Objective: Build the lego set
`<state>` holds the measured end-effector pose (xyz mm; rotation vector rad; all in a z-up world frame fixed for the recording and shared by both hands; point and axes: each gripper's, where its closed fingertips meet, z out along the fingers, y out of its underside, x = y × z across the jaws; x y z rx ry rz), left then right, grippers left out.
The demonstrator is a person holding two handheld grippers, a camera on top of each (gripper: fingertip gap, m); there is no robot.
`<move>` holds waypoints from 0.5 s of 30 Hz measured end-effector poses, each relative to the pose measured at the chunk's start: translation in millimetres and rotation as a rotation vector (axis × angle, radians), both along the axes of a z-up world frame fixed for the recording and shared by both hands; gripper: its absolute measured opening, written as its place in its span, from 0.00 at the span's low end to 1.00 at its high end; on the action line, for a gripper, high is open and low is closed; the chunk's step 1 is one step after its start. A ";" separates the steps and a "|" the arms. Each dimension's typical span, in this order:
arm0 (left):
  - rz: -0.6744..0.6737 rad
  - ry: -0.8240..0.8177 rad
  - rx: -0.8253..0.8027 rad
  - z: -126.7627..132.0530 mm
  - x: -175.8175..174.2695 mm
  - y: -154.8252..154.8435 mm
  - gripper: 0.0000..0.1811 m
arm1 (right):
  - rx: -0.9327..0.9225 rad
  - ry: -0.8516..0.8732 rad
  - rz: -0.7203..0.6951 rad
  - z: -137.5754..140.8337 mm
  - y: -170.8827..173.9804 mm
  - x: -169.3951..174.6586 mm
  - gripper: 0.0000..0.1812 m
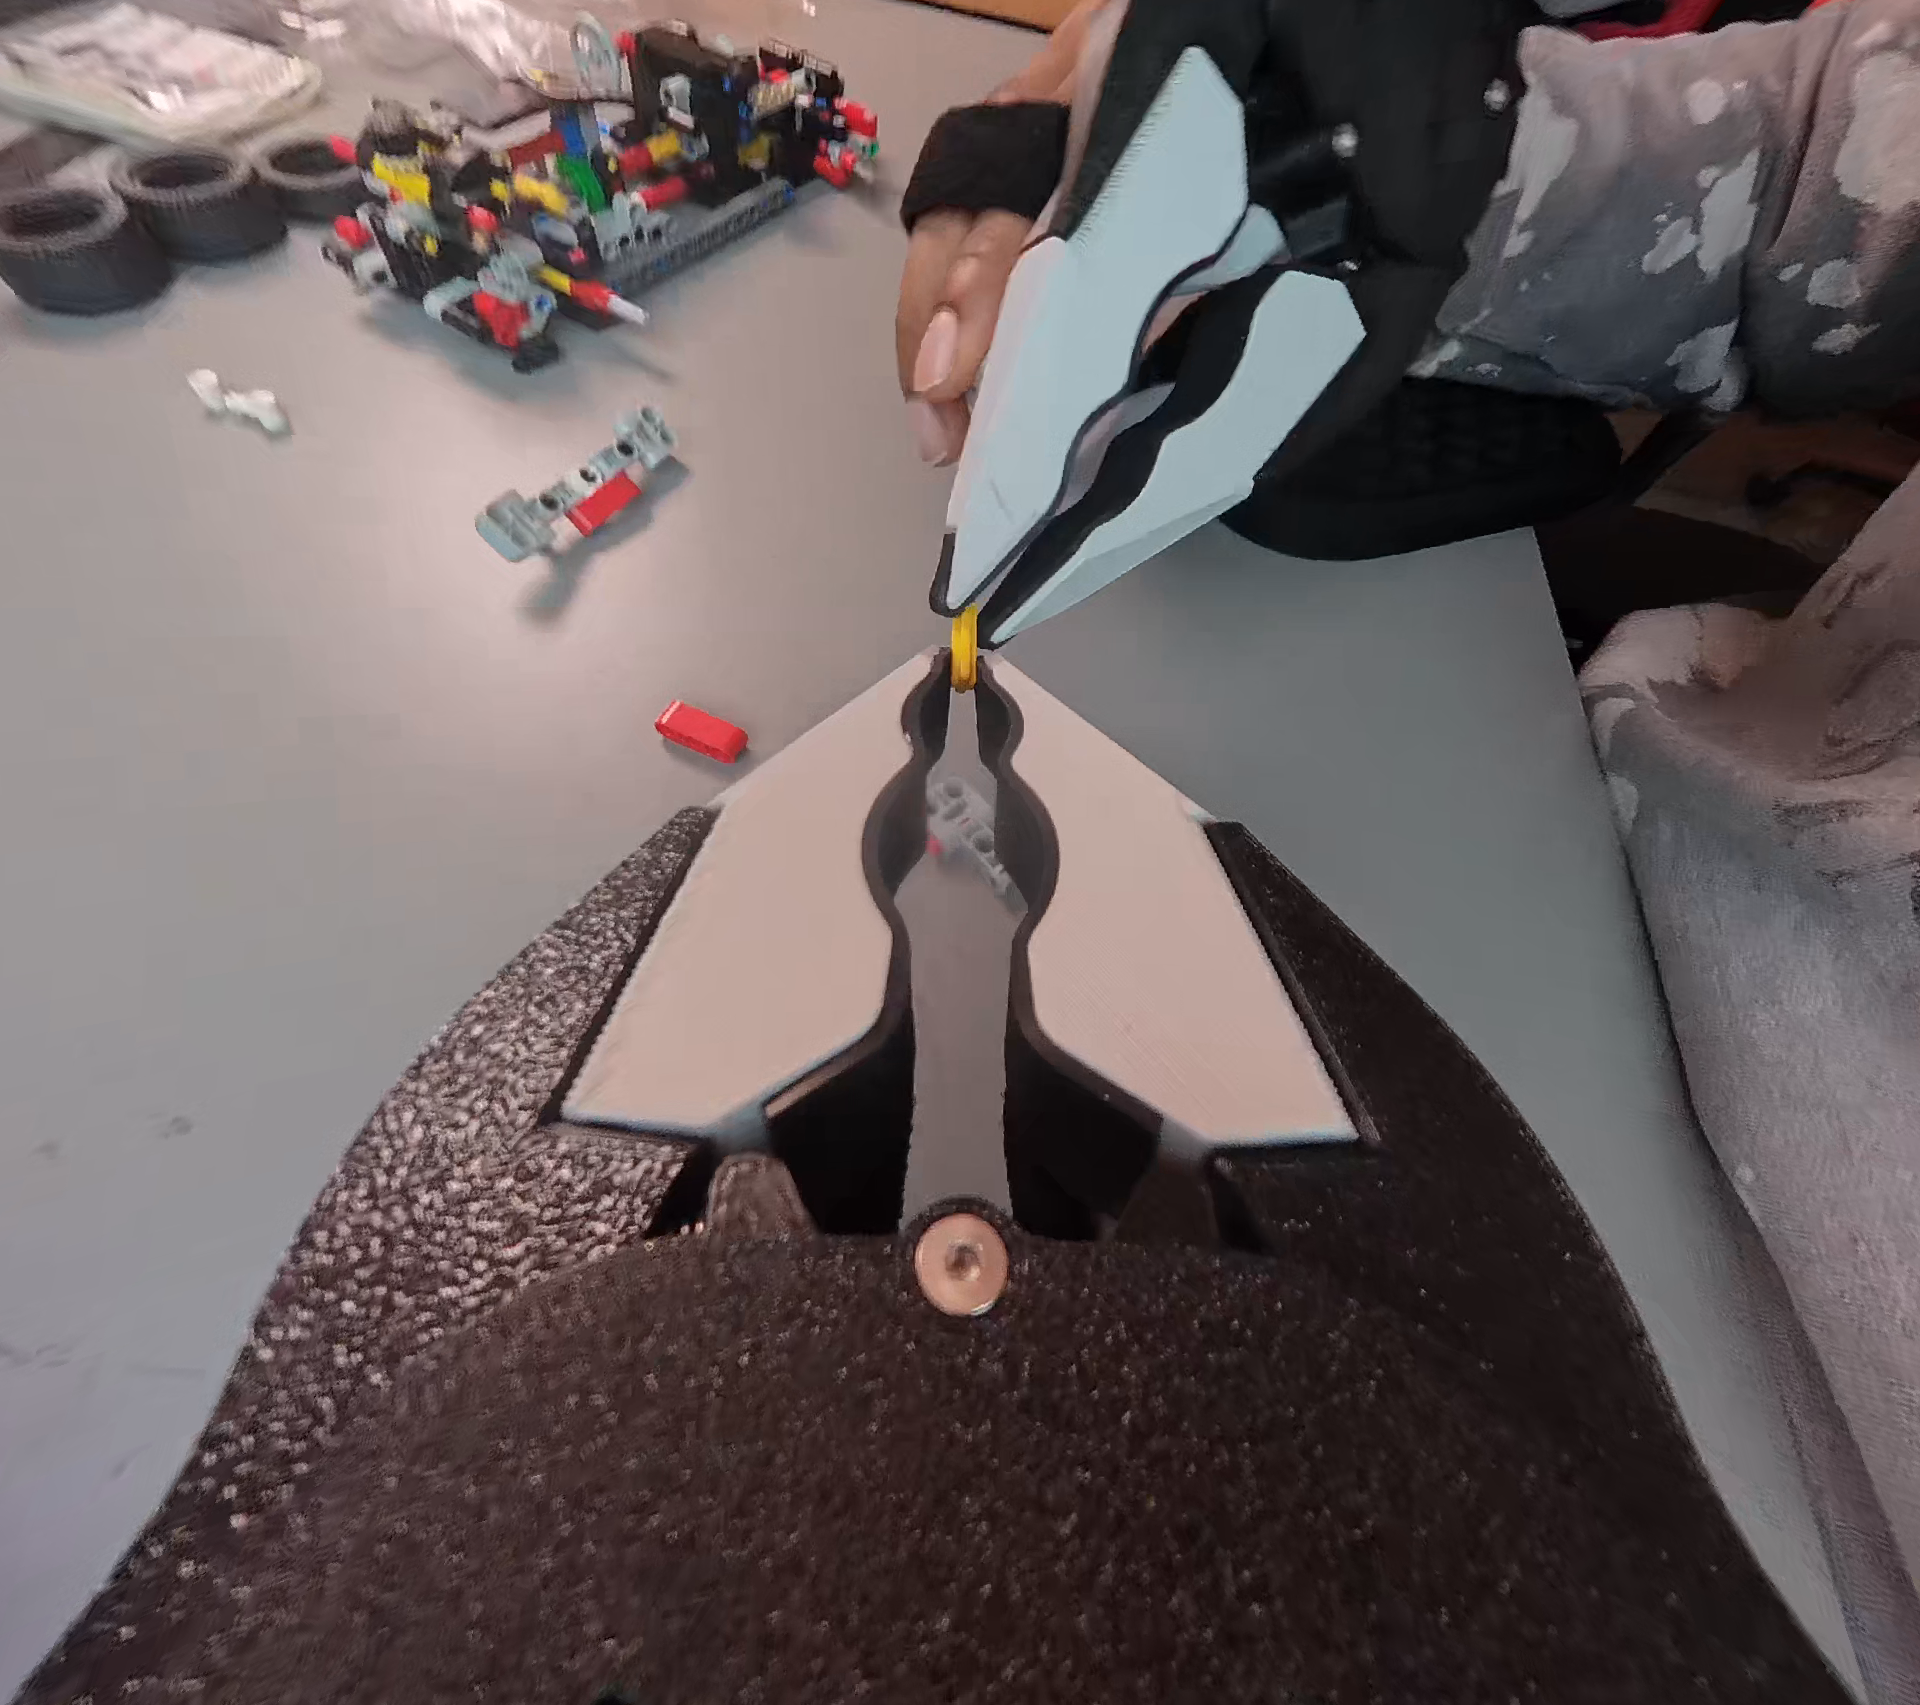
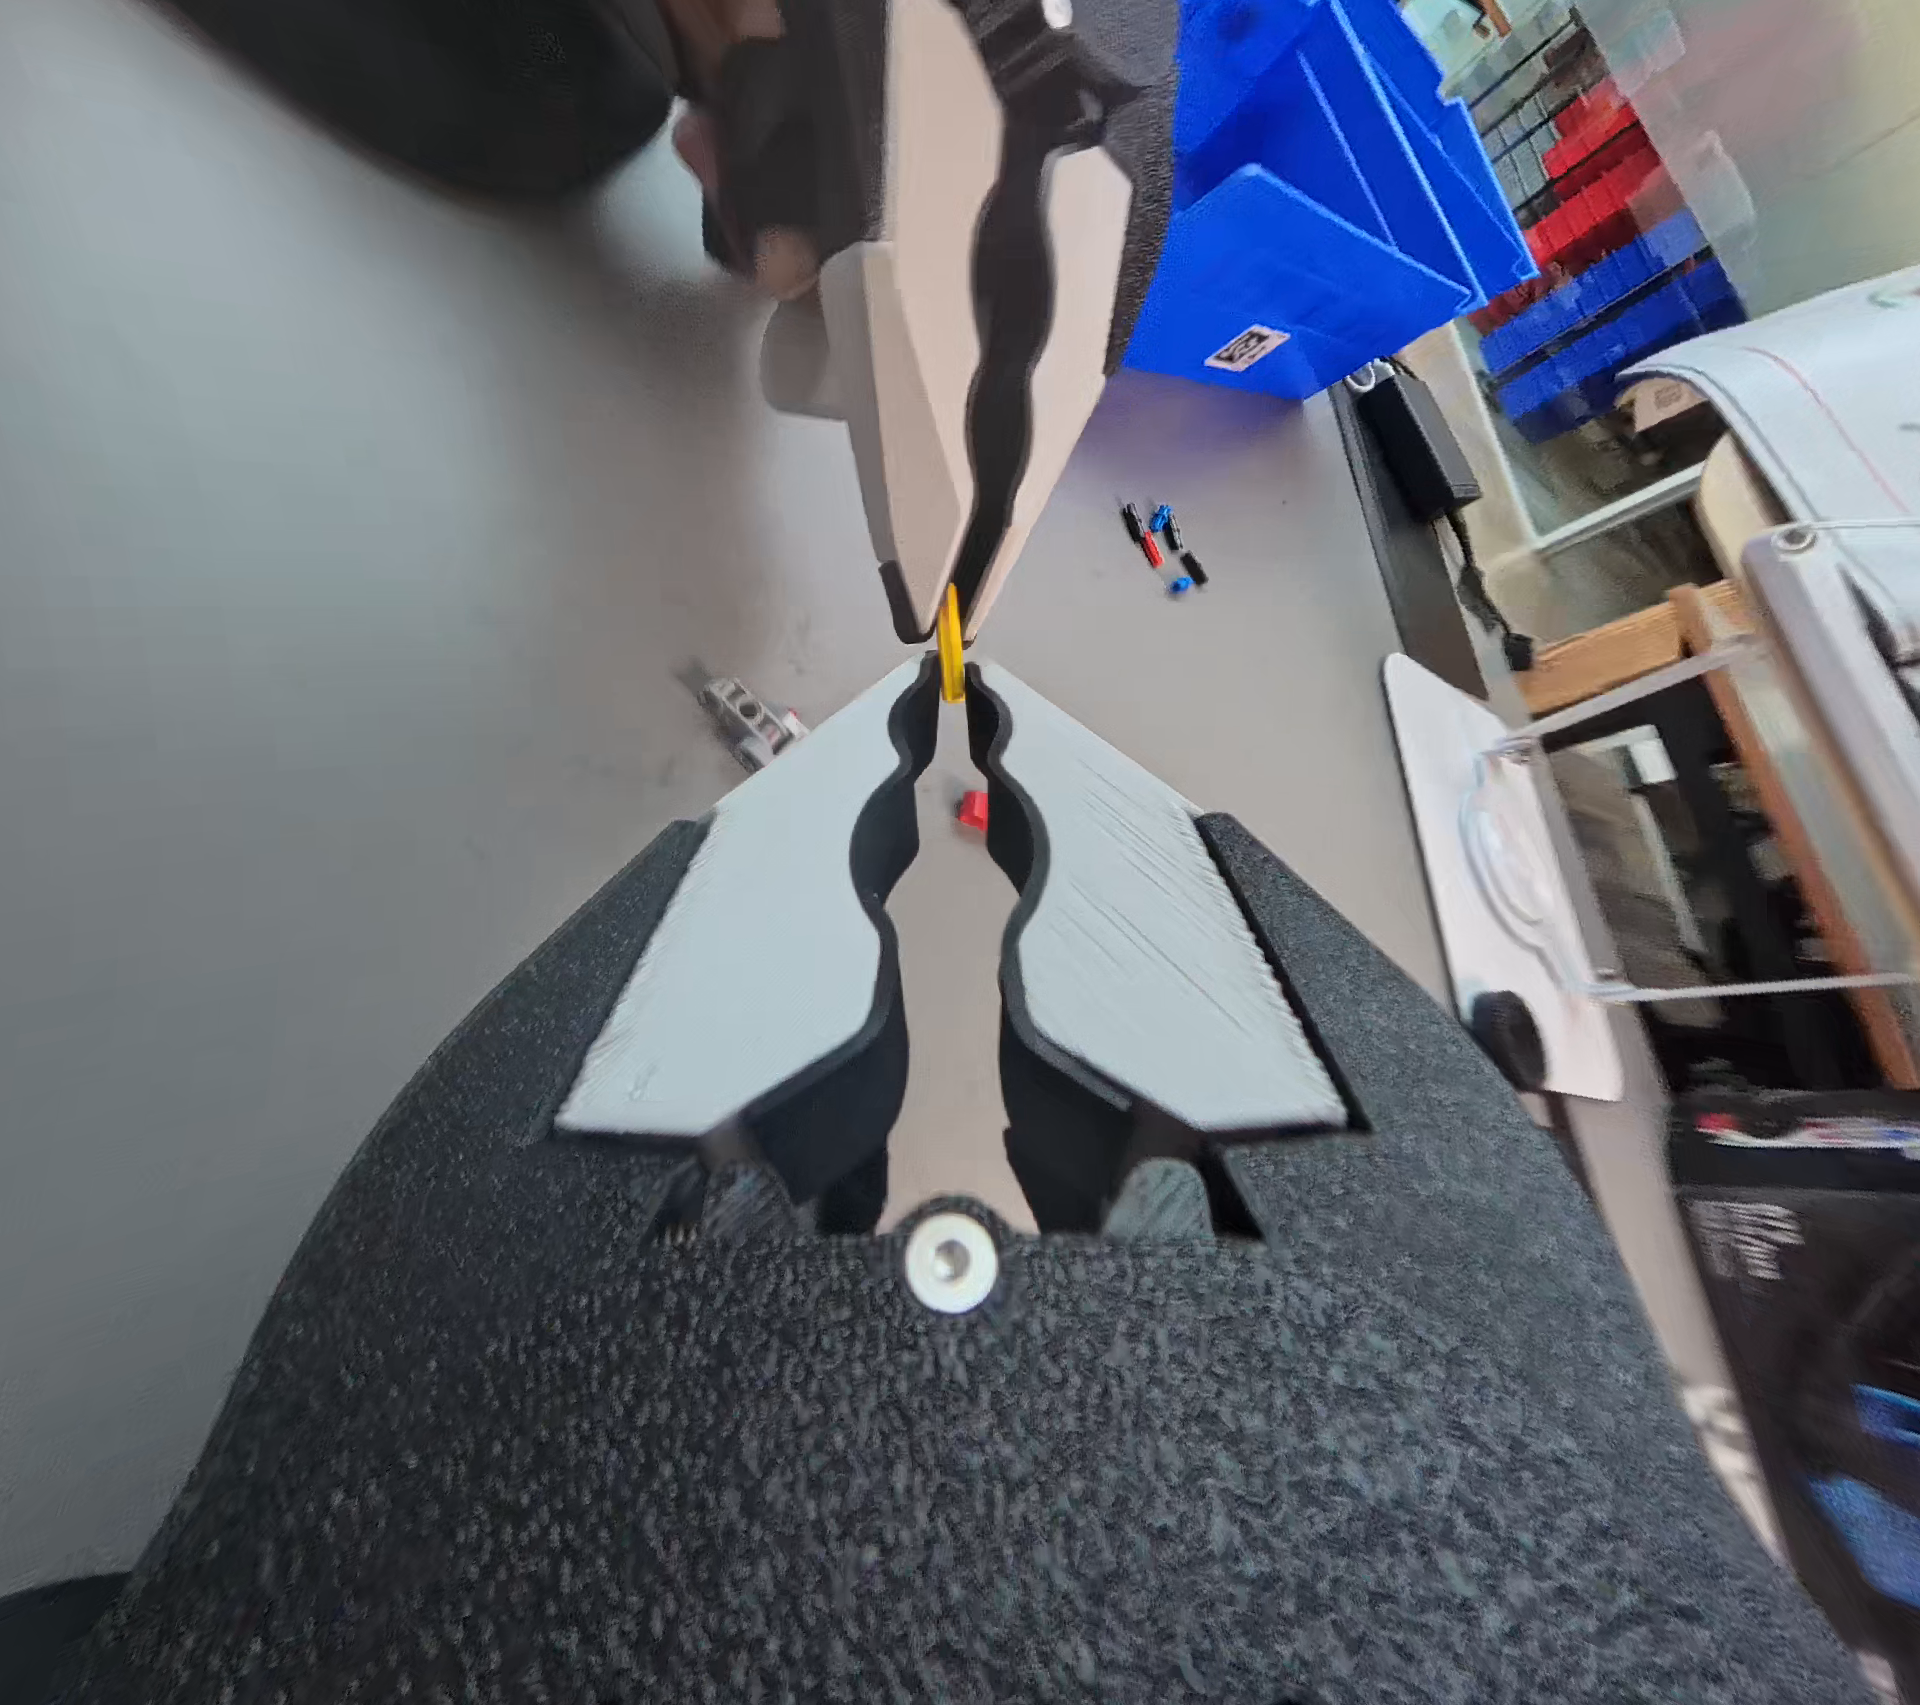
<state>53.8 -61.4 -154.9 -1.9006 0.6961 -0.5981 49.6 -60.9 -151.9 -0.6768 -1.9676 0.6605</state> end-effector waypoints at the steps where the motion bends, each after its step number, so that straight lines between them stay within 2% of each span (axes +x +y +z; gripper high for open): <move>1: -0.018 -0.007 0.065 9.9 3.1 -1.8 0.01 | -0.135 0.011 0.010 8.6 -1.5 2.2 0.03; 3: -0.052 -0.016 0.186 28.1 10.7 -7.4 0.01 | -0.406 0.010 0.055 26.1 -5.3 8.7 0.09; 5: -0.059 0.000 0.249 35.3 14.1 -10.0 0.02 | -0.539 0.021 0.115 39.9 -11.0 15.5 0.09; 11: -0.115 -0.054 0.281 44.9 22.6 -19.0 0.01 | -0.560 0.030 0.179 45.3 -22.9 21.5 0.02; 15: -0.146 -0.076 0.268 46.2 26.1 -23.3 0.02 | -0.560 0.032 0.204 48.0 -27.9 25.3 0.01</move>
